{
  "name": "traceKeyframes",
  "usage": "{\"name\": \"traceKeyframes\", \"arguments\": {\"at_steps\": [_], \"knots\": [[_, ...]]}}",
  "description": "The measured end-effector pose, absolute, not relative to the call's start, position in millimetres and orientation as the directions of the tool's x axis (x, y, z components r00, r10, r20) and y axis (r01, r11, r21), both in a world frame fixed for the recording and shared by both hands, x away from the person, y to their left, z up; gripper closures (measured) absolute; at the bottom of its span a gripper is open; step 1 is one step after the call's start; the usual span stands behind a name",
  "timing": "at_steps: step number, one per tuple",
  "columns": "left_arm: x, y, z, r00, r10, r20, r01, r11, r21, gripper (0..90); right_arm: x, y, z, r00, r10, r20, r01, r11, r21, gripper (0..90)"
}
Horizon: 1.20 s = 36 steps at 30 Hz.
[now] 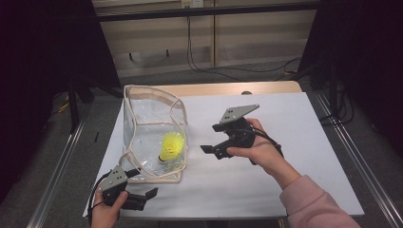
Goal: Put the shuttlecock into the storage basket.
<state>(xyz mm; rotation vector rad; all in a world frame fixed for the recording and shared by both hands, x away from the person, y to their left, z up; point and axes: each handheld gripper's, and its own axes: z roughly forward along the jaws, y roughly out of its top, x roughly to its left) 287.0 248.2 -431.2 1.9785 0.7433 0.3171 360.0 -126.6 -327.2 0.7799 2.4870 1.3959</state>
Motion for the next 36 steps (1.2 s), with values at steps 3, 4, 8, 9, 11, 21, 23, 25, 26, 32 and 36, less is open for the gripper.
{"name": "traceKeyframes", "arguments": {"at_steps": [3, 4, 8, 9, 11, 21, 23, 25, 26, 32, 36], "knots": [[287, 248, -431, 0.781, 0.618, -0.084, 0.369, -0.350, 0.861, 2.5, 359, -131, -331, -0.842, 0.532, 0.088, 0.352, 0.419, 0.837, 17.6], [287, 248, -432, 0.781, 0.618, -0.084, 0.369, -0.349, 0.861, 2.5, 359, -132, -333, -0.841, 0.533, 0.093, 0.356, 0.414, 0.838, 17.6], [287, 248, -431, 0.781, 0.619, -0.084, 0.369, -0.349, 0.861, 2.5, 359, -138, -338, -0.836, 0.540, 0.099, 0.365, 0.411, 0.836, 17.5], [287, 248, -431, 0.781, 0.618, -0.084, 0.369, -0.350, 0.861, 2.5, 359, -139, -340, -0.835, 0.542, 0.098, 0.364, 0.410, 0.836, 17.5], [287, 248, -431, 0.781, 0.619, -0.084, 0.369, -0.350, 0.861, 2.5, 359, -142, -341, -0.833, 0.544, 0.100, 0.367, 0.406, 0.837, 17.3], [287, 248, -431, 0.779, 0.622, -0.082, 0.369, -0.349, 0.861, 2.5, 356, -150, -351, -0.825, 0.555, 0.102, 0.372, 0.399, 0.838, 16.4], [287, 248, -431, 0.779, 0.622, -0.082, 0.369, -0.348, 0.862, 2.5, 356, -152, -354, -0.824, 0.558, 0.100, 0.371, 0.398, 0.839, 16.3], [287, 248, -431, 0.781, 0.619, -0.084, 0.369, -0.349, 0.862, 2.5, 356, -154, -356, -0.820, 0.563, 0.105, 0.378, 0.395, 0.837, 16.0], [287, 249, -431, 0.781, 0.620, -0.078, 0.366, -0.352, 0.862, 2.5, 356, -155, -357, -0.820, 0.564, 0.103, 0.378, 0.396, 0.837, 15.9], [287, 249, -431, 0.780, 0.621, -0.078, 0.366, -0.351, 0.862, 2.5, 354, -161, -362, -0.813, 0.573, 0.105, 0.383, 0.389, 0.838, 15.5], [287, 248, -431, 0.782, 0.618, -0.080, 0.366, -0.351, 0.862, 2.5, 353, -164, -364, -0.814, 0.571, 0.107, 0.382, 0.387, 0.840, 15.2]]}}
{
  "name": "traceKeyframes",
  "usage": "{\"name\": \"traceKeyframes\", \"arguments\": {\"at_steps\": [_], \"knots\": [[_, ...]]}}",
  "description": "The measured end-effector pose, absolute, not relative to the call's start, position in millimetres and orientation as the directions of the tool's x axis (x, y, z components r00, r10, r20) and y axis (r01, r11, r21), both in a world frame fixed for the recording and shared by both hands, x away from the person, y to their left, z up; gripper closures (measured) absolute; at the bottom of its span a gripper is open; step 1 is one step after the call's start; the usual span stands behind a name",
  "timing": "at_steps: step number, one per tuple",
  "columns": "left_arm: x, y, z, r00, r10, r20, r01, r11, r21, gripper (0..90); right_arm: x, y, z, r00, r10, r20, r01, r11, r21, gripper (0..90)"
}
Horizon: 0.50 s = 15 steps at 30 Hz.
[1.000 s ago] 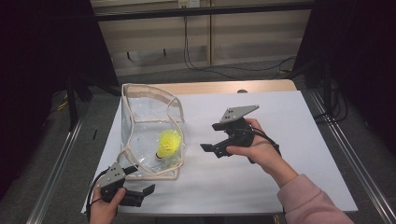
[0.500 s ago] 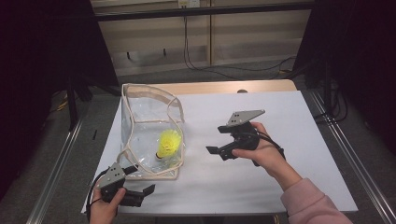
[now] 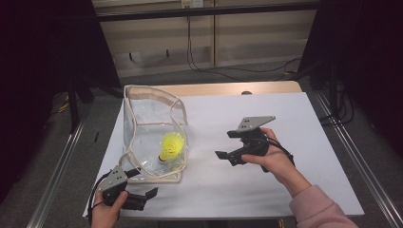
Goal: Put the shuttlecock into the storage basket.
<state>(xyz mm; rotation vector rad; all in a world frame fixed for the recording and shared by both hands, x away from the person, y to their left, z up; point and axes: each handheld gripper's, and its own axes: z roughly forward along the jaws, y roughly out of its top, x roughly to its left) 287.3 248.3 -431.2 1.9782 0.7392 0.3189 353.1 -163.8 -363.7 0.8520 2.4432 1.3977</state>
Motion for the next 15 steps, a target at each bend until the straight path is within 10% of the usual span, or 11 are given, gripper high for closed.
{"name": "traceKeyframes", "arguments": {"at_steps": [15], "knots": [[287, 248, -432, 0.779, 0.621, -0.087, 0.370, -0.343, 0.863, 2.5, 347, -177, -375, -0.801, 0.588, 0.108, 0.388, 0.375, 0.842, 14.7]]}}
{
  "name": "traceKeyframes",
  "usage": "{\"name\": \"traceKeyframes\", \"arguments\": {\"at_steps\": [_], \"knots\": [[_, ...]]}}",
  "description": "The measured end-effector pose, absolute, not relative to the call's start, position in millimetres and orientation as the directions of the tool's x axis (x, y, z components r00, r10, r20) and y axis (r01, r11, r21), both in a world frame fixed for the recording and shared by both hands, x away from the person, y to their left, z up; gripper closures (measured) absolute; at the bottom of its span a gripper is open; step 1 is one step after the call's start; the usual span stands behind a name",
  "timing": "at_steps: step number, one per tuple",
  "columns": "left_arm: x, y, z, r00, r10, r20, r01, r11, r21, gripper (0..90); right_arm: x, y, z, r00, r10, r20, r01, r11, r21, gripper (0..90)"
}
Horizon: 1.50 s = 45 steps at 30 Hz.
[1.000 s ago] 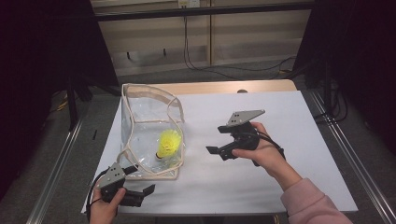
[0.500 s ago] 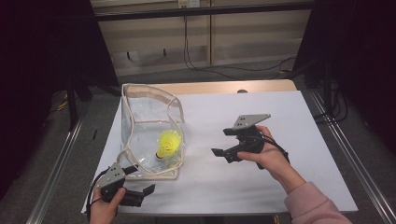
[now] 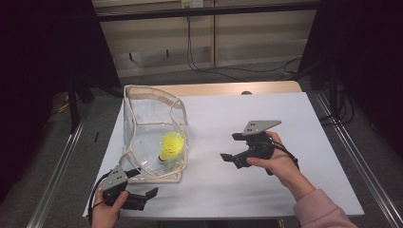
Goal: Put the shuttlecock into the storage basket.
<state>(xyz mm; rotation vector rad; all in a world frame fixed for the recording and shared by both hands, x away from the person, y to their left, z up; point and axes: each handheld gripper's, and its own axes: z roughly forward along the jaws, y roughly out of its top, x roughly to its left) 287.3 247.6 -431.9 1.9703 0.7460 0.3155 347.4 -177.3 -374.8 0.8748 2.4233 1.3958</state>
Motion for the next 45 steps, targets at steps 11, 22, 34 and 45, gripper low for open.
{"name": "traceKeyframes", "arguments": {"at_steps": [11, 22, 34, 45], "knots": [[287, 247, -432, 0.779, 0.621, -0.087, 0.369, -0.341, 0.865, 2.5, 342, -190, -382, -0.794, 0.599, 0.106, 0.386, 0.361, 0.849, 14.3], [287, 247, -432, 0.780, 0.621, -0.083, 0.368, -0.347, 0.863, 2.5, 337, -201, -389, -0.785, 0.610, 0.105, 0.389, 0.354, 0.851, 14.2], [288, 248, -432, 0.778, 0.625, -0.069, 0.361, -0.354, 0.863, 2.5, 332, -215, -393, -0.769, 0.630, 0.107, 0.396, 0.339, 0.853, 14.0], [287, 247, -432, 0.775, 0.627, -0.081, 0.370, -0.346, 0.862, 2.5, 327, -228, -400, -0.754, 0.647, 0.114, 0.405, 0.322, 0.856, 13.4]]}}
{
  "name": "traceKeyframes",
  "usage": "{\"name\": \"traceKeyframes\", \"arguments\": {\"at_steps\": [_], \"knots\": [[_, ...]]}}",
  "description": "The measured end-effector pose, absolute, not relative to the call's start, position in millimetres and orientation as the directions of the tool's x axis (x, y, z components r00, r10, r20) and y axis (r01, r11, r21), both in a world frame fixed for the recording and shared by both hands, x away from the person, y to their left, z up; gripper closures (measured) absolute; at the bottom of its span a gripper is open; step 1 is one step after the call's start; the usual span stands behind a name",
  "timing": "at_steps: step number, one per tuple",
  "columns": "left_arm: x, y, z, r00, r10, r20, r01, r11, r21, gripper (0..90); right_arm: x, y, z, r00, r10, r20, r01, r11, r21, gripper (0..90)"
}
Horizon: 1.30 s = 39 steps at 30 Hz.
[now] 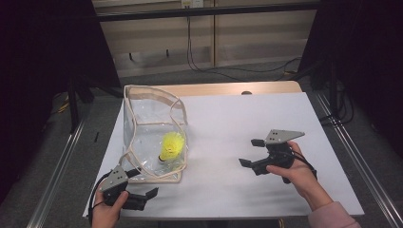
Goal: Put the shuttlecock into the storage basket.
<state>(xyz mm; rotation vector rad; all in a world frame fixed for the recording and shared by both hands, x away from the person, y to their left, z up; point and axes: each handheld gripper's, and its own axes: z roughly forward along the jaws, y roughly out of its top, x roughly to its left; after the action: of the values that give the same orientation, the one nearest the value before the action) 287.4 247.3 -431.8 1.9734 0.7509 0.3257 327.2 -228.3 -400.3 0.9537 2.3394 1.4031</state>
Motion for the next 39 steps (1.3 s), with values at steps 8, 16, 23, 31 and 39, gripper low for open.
{"name": "traceKeyframes", "arguments": {"at_steps": [8, 16, 23, 31, 39], "knots": [[288, 247, -432, 0.776, 0.625, -0.083, 0.368, -0.342, 0.865, 2.6, 324, -237, -406, -0.743, 0.660, 0.113, 0.411, 0.316, 0.855, 13.5], [288, 247, -432, 0.776, 0.625, -0.082, 0.367, -0.343, 0.865, 2.6, 321, -245, -411, -0.734, 0.669, 0.114, 0.415, 0.310, 0.855, 13.3], [288, 247, -432, 0.778, 0.623, -0.077, 0.363, -0.347, 0.865, 2.5, 318, -252, -414, -0.725, 0.679, 0.118, 0.424, 0.304, 0.853, 13.3], [288, 247, -432, 0.777, 0.625, -0.078, 0.368, -0.350, 0.861, 2.5, 314, -258, -420, -0.716, 0.687, 0.125, 0.430, 0.292, 0.854, 13.3], [288, 247, -432, 0.777, 0.625, -0.078, 0.368, -0.349, 0.862, 2.5, 310, -263, -425, -0.711, 0.692, 0.128, 0.434, 0.289, 0.853, 13.2]]}}
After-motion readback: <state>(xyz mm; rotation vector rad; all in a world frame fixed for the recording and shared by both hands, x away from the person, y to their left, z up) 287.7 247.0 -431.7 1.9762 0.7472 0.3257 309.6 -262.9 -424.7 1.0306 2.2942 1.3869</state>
